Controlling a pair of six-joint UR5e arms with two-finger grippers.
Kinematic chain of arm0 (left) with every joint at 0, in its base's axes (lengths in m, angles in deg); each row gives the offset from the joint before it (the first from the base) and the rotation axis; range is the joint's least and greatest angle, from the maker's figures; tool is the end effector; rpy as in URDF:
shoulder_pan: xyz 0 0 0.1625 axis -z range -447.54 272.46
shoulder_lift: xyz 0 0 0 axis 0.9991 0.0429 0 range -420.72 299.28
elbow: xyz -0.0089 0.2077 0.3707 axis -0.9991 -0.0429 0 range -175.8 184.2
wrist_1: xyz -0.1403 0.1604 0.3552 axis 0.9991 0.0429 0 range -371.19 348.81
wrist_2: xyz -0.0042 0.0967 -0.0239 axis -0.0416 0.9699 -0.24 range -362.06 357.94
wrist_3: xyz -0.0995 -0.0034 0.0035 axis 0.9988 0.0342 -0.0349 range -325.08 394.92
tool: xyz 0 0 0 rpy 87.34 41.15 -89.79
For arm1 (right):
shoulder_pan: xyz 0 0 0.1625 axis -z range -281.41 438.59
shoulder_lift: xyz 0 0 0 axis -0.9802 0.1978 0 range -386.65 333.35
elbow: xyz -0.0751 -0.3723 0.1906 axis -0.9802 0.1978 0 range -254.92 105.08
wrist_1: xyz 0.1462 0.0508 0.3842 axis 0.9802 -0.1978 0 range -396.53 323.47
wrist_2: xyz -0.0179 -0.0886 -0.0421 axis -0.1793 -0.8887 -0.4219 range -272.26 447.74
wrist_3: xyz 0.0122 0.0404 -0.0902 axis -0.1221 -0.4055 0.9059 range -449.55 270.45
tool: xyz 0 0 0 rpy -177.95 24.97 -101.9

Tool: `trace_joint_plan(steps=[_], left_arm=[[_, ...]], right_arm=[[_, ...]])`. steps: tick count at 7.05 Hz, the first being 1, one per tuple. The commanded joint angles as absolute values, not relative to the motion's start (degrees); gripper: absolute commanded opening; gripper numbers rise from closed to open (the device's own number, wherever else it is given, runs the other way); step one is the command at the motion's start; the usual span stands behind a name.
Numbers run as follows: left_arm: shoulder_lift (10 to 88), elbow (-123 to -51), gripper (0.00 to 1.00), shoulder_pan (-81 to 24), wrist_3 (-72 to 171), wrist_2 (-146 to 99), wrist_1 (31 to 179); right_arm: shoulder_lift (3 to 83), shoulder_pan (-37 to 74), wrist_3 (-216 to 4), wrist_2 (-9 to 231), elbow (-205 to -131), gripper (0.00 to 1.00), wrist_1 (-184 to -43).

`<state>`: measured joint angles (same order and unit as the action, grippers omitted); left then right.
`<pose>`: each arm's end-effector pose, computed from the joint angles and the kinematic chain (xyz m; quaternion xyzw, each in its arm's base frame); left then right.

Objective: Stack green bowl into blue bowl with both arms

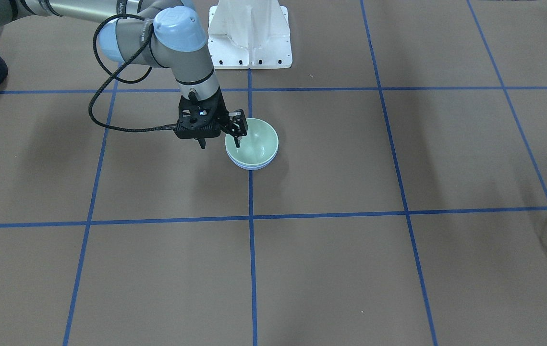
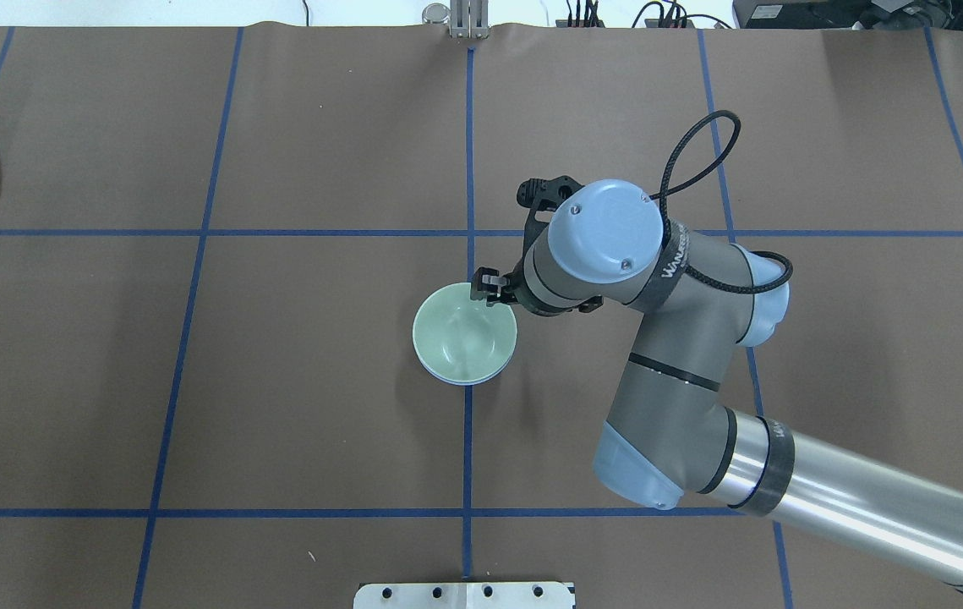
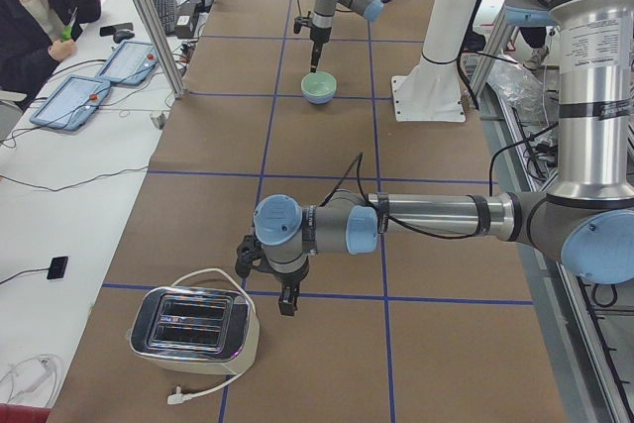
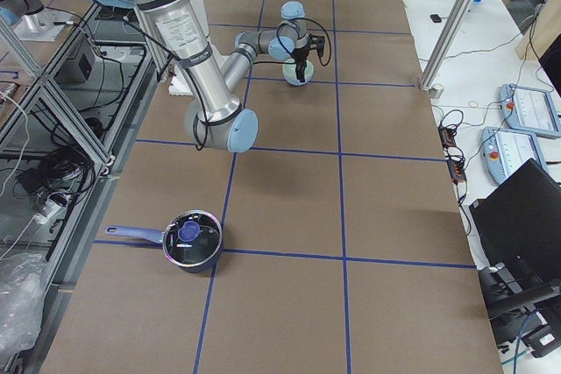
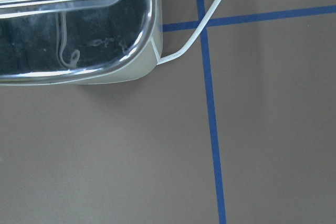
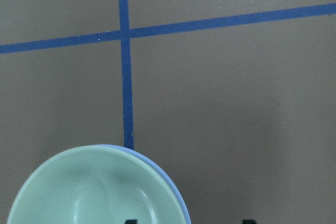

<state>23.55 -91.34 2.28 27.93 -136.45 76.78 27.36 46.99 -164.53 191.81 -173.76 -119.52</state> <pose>-0.0623 -0.4468 0.6617 0.0046 0.3781 0.0506 0.9244 -0.5096 -0.4415 0.2112 0.0704 -0.4419 0.0757 0.8911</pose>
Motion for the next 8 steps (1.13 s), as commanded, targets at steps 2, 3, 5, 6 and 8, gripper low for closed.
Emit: trace_joint_plan(steps=[2, 3, 5, 6, 8], left_arm=[[23.83, -91.77, 0.98, 2.19, 31.93, -136.62, 76.52], [24.44, -91.69, 0.98, 2.19, 32.11, -138.01, 75.65], [23.74, -92.03, 0.98, 2.54, 31.76, -141.88, 76.52], [24.27, -92.13, 0.98, 3.07, 31.41, -142.16, 77.04], [23.57, -92.65, 0.98, 4.47, 31.76, -140.06, 77.22]], right_arm=[[31.86, 29.27, -147.2, 204.67, -173.1, 1.0, -119.68], [33.01, 23.46, -140.6, 208.81, -171.01, 1.0, -119.68], [37.3, 14.39, -126.18, 211.58, -166.17, 1.0, -119.5], [39.59, 9.3, -116.98, 212.27, -164.76, 1.0, -119.5], [47.4, 1.46, -104.29, 217.7, -164.66, 1.0, -119.5]])
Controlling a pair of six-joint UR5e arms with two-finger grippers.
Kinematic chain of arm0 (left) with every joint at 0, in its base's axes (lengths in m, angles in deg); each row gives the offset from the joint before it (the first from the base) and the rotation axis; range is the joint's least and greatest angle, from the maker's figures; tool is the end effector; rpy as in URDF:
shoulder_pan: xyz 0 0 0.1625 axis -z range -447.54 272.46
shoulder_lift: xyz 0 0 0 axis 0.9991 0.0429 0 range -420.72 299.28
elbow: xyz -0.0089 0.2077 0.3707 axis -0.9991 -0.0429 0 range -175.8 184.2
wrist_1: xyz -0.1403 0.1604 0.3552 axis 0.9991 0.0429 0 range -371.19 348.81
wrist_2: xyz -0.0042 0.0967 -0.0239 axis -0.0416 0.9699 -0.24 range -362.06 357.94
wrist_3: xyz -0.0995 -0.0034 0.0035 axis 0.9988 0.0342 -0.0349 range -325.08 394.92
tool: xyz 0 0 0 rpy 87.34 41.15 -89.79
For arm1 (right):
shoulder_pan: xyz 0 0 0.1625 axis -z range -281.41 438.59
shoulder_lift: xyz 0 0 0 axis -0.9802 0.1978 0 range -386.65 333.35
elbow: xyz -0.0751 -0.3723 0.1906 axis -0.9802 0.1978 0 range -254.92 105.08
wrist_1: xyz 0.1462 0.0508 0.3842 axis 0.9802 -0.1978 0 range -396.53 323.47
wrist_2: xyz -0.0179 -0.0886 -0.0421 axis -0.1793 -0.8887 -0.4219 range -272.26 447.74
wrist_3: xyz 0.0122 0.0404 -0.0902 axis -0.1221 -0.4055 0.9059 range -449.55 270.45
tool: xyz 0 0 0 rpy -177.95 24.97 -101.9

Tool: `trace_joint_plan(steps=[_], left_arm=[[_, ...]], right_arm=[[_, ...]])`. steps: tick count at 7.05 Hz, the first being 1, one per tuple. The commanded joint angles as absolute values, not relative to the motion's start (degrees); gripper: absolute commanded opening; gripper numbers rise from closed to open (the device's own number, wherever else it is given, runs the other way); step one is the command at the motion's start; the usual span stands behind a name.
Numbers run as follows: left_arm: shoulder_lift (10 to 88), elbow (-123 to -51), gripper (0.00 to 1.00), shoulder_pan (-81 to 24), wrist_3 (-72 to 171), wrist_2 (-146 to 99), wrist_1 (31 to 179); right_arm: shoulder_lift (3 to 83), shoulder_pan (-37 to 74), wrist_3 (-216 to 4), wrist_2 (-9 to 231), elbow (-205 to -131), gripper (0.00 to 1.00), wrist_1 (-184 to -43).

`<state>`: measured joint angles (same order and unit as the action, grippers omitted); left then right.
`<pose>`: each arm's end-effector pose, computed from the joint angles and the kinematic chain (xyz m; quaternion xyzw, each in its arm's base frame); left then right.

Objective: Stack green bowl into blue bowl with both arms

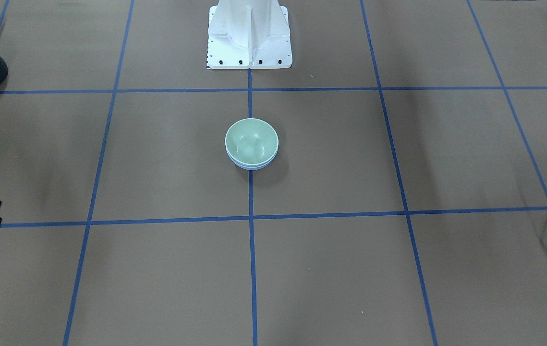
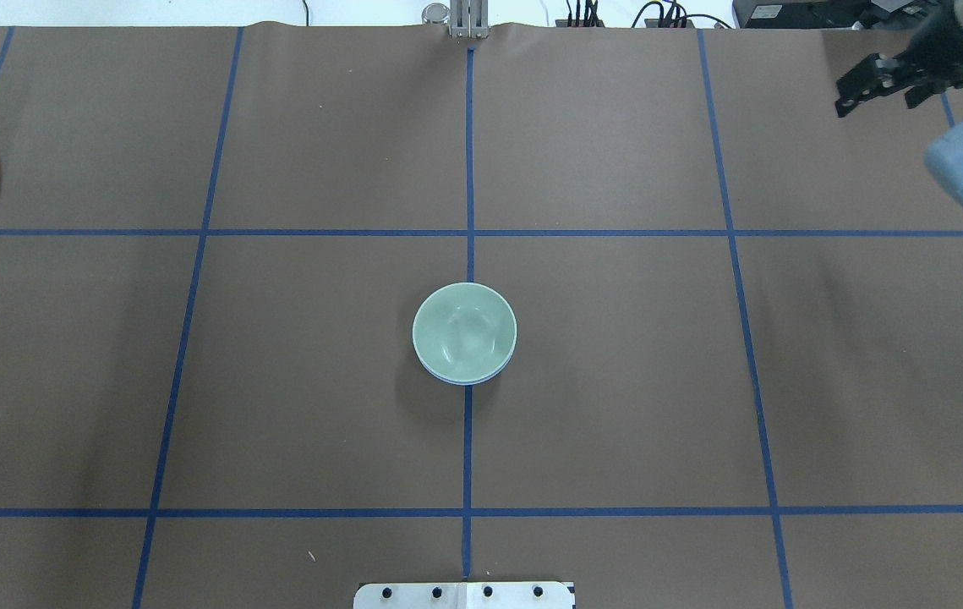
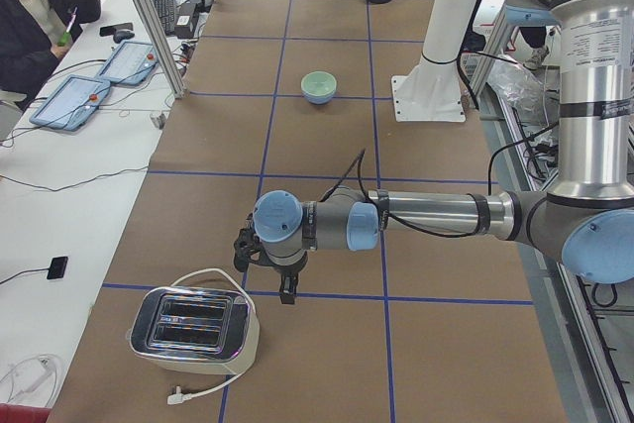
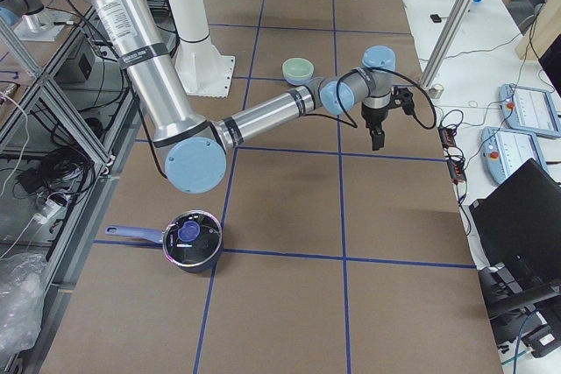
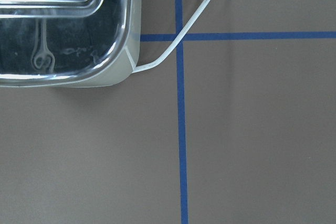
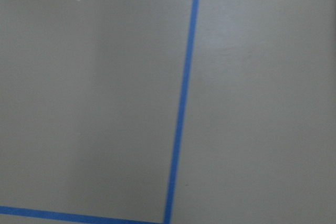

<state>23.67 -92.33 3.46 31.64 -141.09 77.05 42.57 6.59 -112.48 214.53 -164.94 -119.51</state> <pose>-0.0660 -0.4482 0.6460 0.0089 0.4149 0.0151 0.9097 -0.1286 -0.6340 0.4446 0.1065 -0.3667 -0.0362 0.9235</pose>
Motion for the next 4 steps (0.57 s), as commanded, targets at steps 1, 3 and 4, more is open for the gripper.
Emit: trace_joint_plan(steps=[1, 3, 4], left_arm=[[24.09, -92.48, 0.98, 4.31, 31.76, -140.05, 76.96], [23.83, -92.83, 0.98, 4.39, 31.32, -140.4, 77.22], [23.57, -93.0, 0.98, 4.39, 31.4, -140.4, 77.22]], right_arm=[[51.88, -2.14, -97.53, 218.86, -164.66, 1.0, -119.59], [59.71, -6.91, -92.46, 218.09, -165.18, 1.0, -119.15], [62.79, -7.71, -91.41, 217.99, -165.27, 1.0, -118.63]])
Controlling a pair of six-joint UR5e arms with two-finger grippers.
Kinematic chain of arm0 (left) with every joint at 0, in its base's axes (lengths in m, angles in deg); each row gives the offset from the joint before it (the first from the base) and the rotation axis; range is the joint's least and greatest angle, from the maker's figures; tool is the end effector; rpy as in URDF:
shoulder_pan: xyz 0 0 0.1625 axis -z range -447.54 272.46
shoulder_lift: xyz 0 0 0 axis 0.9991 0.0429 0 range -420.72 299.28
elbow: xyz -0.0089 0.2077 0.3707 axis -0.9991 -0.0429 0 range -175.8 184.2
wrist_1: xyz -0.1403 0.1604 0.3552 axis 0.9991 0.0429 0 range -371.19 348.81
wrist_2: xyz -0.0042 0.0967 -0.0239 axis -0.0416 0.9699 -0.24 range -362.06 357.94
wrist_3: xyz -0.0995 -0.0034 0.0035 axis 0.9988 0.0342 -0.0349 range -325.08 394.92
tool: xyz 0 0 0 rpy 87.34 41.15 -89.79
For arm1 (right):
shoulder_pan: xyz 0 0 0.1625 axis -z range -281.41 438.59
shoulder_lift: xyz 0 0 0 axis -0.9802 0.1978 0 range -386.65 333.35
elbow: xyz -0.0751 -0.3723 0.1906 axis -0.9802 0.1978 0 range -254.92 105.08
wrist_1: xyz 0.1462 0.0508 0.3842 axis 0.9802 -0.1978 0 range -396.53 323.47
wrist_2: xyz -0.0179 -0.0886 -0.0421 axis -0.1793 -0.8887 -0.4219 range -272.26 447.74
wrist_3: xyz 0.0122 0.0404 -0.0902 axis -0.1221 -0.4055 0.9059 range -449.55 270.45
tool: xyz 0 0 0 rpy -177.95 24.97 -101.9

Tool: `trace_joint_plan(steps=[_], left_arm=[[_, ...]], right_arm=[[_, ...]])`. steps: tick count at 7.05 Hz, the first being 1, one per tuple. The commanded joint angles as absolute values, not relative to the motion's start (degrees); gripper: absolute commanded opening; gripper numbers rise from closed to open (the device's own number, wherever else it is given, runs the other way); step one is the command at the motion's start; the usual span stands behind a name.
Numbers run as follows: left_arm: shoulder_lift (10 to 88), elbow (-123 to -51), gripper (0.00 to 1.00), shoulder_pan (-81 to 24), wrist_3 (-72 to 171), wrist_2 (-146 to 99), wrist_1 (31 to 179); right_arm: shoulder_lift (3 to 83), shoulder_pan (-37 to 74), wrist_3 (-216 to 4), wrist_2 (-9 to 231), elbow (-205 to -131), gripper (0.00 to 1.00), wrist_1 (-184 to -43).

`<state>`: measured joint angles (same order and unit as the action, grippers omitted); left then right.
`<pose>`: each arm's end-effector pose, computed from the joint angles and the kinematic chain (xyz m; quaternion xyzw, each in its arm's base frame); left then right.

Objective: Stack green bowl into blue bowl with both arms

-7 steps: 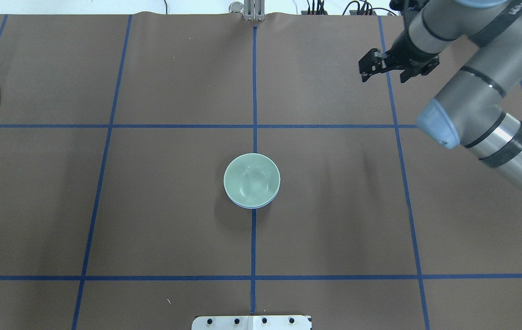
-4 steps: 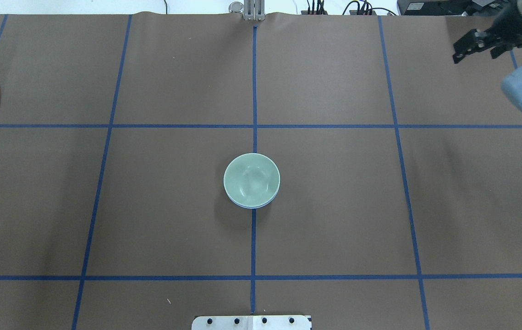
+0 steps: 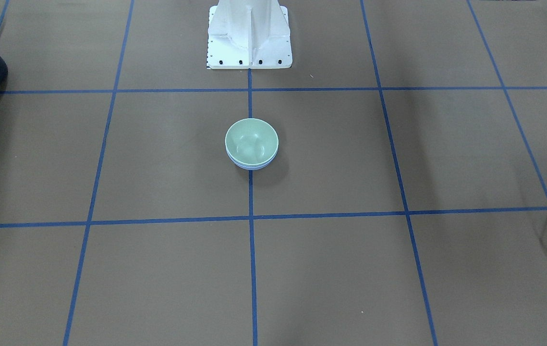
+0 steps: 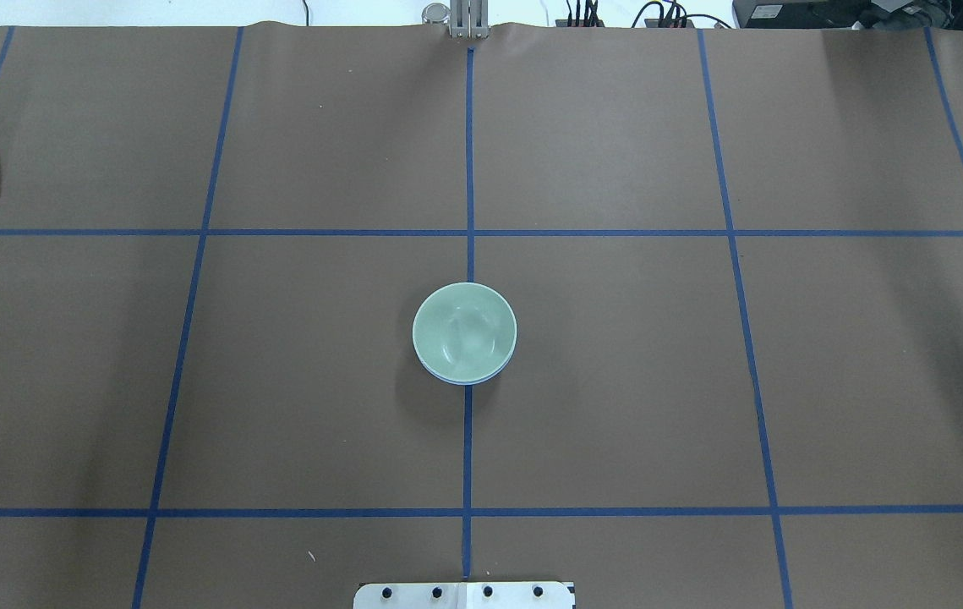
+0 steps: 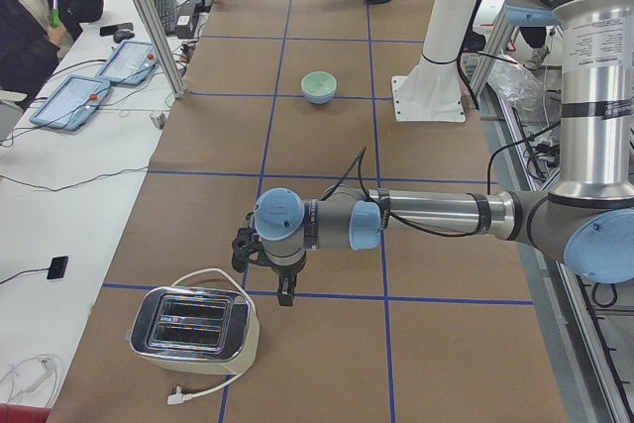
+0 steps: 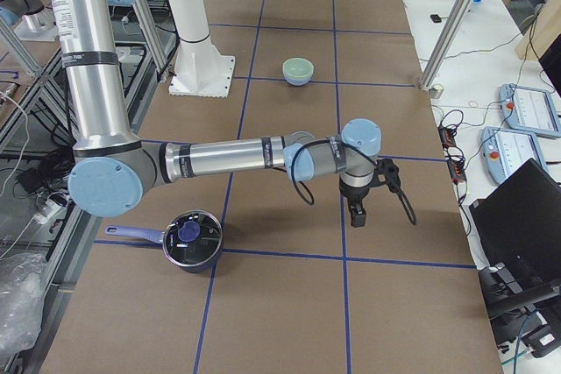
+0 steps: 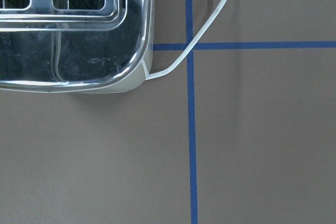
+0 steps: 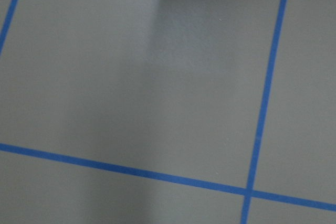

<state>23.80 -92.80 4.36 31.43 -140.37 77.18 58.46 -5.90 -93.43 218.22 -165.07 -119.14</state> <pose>-0.0739 -0.4488 0.6416 0.0184 0.4088 0.0123 0.9124 0.0164 -0.5446 0.6040 0.0730 -0.3510 -0.0507 0.9321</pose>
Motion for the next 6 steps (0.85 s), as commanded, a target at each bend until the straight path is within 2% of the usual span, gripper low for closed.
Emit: trace_joint_plan(steps=[1, 6], left_arm=[[23.48, -93.09, 0.98, 4.39, 31.41, -140.4, 77.22], [23.39, -93.0, 0.98, 4.39, 31.49, -139.79, 77.14]], right_arm=[[64.47, -9.2, -90.79, 217.99, -165.45, 1.0, -118.62], [65.63, -9.47, -90.78, 218.08, -165.45, 1.0, -118.62]])
